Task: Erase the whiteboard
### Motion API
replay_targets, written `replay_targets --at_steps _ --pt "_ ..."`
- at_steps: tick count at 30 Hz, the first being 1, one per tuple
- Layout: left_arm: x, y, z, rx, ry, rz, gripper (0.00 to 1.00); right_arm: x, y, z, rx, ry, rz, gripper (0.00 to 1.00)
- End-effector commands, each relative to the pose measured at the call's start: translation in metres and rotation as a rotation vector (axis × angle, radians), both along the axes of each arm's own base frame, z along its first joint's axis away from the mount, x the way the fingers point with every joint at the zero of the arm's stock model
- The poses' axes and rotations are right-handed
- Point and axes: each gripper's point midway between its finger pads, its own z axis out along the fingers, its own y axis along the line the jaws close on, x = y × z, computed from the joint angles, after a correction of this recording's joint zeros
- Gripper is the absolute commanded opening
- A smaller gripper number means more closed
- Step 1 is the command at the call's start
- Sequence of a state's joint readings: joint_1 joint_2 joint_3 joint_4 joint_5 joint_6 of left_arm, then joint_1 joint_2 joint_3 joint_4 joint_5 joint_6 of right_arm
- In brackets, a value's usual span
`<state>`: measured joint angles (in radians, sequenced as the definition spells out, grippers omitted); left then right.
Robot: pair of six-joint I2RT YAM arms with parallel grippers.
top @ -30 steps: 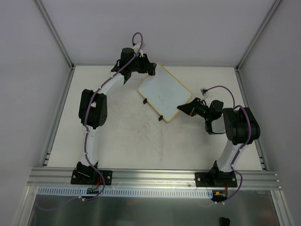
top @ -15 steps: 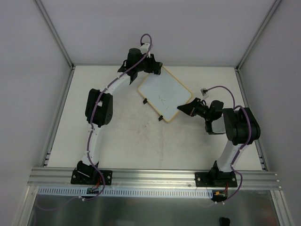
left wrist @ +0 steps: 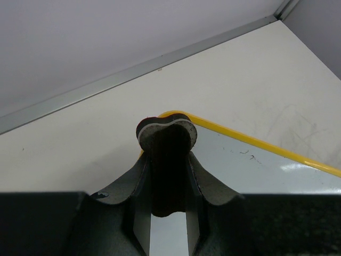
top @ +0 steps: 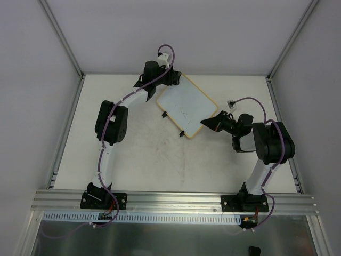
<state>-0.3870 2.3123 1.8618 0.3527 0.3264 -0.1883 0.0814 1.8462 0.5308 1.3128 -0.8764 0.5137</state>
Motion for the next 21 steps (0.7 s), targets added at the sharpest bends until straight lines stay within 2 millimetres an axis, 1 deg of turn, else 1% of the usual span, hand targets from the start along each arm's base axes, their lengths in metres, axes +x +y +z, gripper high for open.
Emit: replay_targets --at_steps 1,3,5,6,7,8,9,14,15,17,20,21 --pt "0.0 0.01 0.024 0.032 -0.087 0.038 0.0 -0.011 0.013 0.042 0.005 -0.263 0.088 0.0" --pt "-0.007 0.009 0.015 0.033 -0.06 0.021 0.0 -0.012 0.013 0.042 0.006 -0.262 0.09 0.0" --pt "-0.013 0.012 0.014 0.028 -0.046 0.021 0.0 -0.011 0.013 0.042 0.007 -0.262 0.09 0.0" --pt "-0.02 0.012 0.0 0.033 -0.015 0.016 0.0 -0.011 0.013 0.042 0.007 -0.262 0.09 0.0" --pt "-0.024 0.013 -0.004 0.034 -0.002 0.013 0.0 -0.011 0.013 0.042 0.006 -0.264 0.09 0.0" --pt "-0.027 0.014 -0.001 0.03 0.0 0.016 0.0 -0.011 0.013 0.042 0.007 -0.262 0.09 0.0" --pt "-0.034 0.016 -0.013 0.035 0.033 0.013 0.0 -0.011 0.013 0.042 0.006 -0.264 0.09 0.0" --pt "-0.062 0.019 -0.027 0.04 0.119 -0.02 0.0 -0.011 0.014 0.042 0.007 -0.262 0.091 0.0" --pt "-0.065 0.02 -0.03 0.046 0.141 -0.019 0.0 -0.012 0.014 0.042 0.007 -0.262 0.093 0.0" --pt "-0.075 0.023 -0.043 0.07 0.197 -0.033 0.0 -0.012 0.014 0.043 0.008 -0.264 0.093 0.0" --pt "-0.083 0.026 -0.057 0.111 0.228 -0.043 0.0 -0.012 0.014 0.043 0.008 -0.264 0.093 0.0" --pt "-0.081 0.025 -0.055 0.116 0.221 -0.044 0.0 -0.012 0.014 0.043 0.008 -0.264 0.093 0.0"
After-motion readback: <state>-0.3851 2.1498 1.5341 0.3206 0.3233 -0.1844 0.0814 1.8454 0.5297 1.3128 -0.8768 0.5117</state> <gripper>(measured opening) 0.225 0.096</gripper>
